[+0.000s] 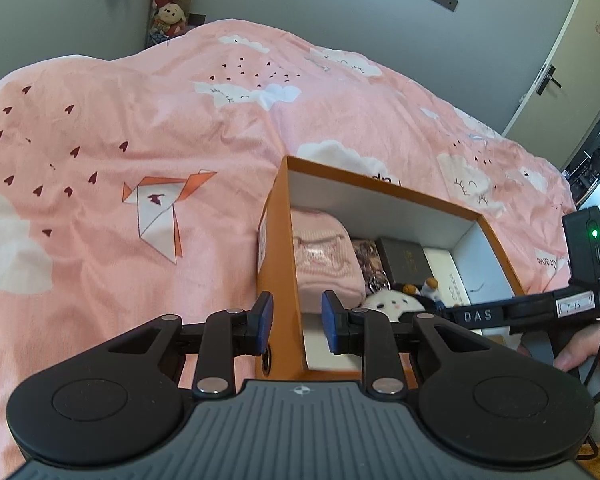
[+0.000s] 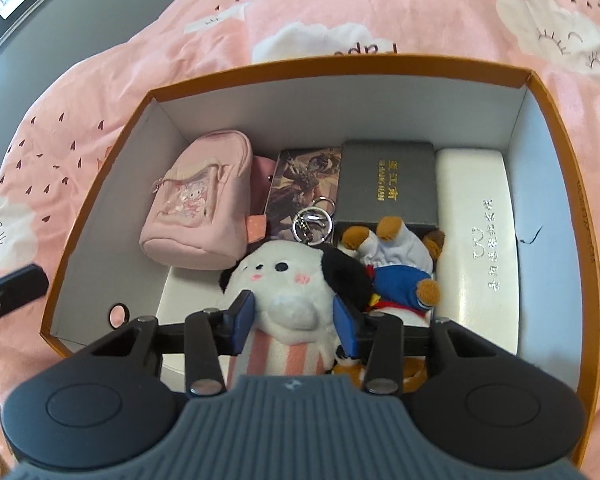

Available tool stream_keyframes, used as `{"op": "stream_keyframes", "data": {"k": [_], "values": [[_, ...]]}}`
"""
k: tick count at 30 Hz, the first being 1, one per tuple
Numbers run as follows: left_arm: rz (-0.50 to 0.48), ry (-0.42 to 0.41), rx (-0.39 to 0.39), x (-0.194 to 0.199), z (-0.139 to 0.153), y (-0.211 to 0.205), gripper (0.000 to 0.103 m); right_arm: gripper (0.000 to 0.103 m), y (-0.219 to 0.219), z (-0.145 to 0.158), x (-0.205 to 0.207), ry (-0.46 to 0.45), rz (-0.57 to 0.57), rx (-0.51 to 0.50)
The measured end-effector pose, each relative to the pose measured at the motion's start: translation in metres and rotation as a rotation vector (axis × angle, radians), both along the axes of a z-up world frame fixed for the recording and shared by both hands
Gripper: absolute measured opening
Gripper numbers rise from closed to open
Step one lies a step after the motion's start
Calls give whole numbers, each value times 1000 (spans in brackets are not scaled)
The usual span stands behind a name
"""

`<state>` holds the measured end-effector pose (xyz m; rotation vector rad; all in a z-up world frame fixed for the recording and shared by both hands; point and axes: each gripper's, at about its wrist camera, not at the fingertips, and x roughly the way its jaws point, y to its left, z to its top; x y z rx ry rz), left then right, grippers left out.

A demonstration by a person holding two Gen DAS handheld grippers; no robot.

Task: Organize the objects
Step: 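Withdraw both tools from the box toward the yellow tape measure and crochet fruit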

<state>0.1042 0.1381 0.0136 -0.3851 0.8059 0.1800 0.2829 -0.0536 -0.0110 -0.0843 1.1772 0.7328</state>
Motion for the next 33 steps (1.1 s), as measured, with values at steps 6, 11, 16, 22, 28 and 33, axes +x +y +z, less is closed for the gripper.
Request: {"op": "stream_keyframes", "data": {"k": [6, 11, 16, 22, 28, 33], "values": [[-10, 20, -5, -23, 3, -15, 29, 46, -10, 30, -37, -152, 16, 41], [-30, 38, -10, -45, 0, -29, 29, 46, -29, 63, -89, -313, 21, 137], [-59, 69, 32, -66, -11, -47, 29, 46, -42, 72, -146, -430, 43, 212], [-81, 104, 176, -85, -26, -63, 29, 46, -39, 42, -182, -433, 82, 174], [-76, 123, 235, -98, -38, -60, 29, 46, -19, 12, -202, -403, 147, 90], [-72, 164, 184, -102, -54, -46, 28, 46, -1, -3, -210, -361, 220, 66]]}}
